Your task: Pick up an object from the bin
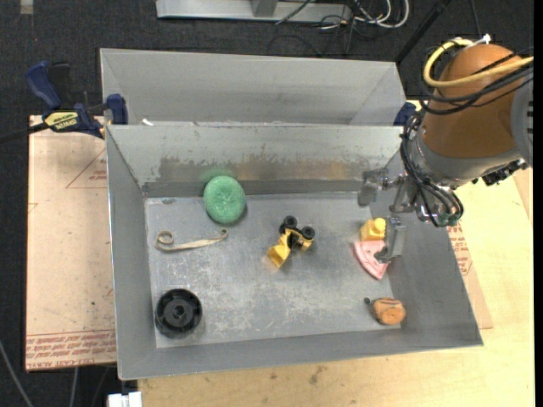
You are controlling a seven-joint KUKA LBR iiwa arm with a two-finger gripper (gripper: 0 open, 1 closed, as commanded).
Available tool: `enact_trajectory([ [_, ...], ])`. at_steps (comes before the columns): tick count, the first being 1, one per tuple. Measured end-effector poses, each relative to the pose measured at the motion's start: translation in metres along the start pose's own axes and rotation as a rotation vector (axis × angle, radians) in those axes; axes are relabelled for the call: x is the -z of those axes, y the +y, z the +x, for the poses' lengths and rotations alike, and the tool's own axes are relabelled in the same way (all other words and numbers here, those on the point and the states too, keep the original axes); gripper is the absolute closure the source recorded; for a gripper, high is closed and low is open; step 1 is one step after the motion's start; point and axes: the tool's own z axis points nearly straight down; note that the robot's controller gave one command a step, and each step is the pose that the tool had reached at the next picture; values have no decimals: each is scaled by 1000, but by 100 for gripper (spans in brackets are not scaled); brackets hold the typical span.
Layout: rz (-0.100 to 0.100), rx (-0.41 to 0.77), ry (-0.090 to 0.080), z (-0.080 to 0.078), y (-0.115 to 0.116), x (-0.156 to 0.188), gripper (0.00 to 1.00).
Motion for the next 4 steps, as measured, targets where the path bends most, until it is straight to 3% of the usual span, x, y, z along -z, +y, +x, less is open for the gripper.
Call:
enact_trajectory([
  [1, 1, 2, -8, -1, 0, 5, 0],
  [2, 2, 37, -16, 10, -4, -39, 0],
  [3, 1, -12, -11, 34, 4, -101, 0],
  [4, 0, -220, -9, -28, 48, -134, 100],
])
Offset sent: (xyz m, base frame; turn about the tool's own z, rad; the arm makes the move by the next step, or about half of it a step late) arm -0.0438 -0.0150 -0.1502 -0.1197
